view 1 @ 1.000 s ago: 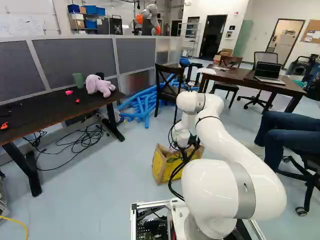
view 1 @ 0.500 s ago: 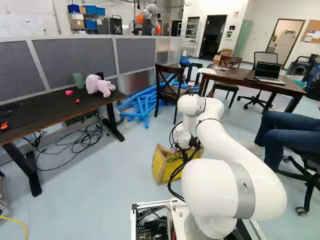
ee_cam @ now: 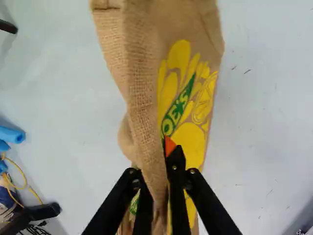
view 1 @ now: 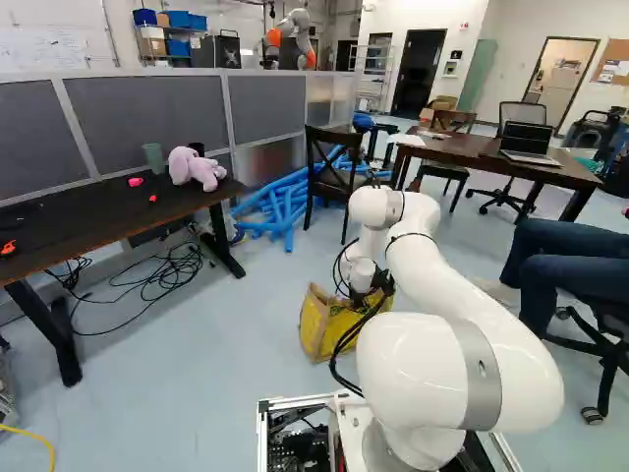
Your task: Pick up the bag on the ground and place it on the table
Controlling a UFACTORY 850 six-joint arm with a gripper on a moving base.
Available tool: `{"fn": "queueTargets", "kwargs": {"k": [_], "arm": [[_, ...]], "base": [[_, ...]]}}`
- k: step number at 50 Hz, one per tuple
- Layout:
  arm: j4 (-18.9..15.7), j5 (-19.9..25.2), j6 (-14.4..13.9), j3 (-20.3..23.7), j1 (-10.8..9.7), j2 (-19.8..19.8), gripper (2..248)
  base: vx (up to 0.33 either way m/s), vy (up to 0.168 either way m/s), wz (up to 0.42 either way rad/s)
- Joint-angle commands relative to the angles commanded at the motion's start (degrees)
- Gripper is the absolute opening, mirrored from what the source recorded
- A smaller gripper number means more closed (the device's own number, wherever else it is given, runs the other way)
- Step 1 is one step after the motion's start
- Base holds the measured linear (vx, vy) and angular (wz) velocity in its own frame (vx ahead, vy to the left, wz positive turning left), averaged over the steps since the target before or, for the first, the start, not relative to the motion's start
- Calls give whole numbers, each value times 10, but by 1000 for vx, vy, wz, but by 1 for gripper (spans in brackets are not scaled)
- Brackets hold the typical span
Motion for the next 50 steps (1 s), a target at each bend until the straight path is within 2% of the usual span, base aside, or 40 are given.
{"fn": "queueTargets", "kwargs": {"k": [4, 5, 20, 50], "arm": [[0, 0, 0, 0, 0, 0, 41], [0, 0, 0, 0, 0, 0, 22], [-3, 0, 0, 21, 4, 21, 22], [-21, 0, 0, 88, 26, 88, 22]], "base": [[0, 0, 0], [0, 0, 0], [0, 0, 0], [0, 0, 0]]}}
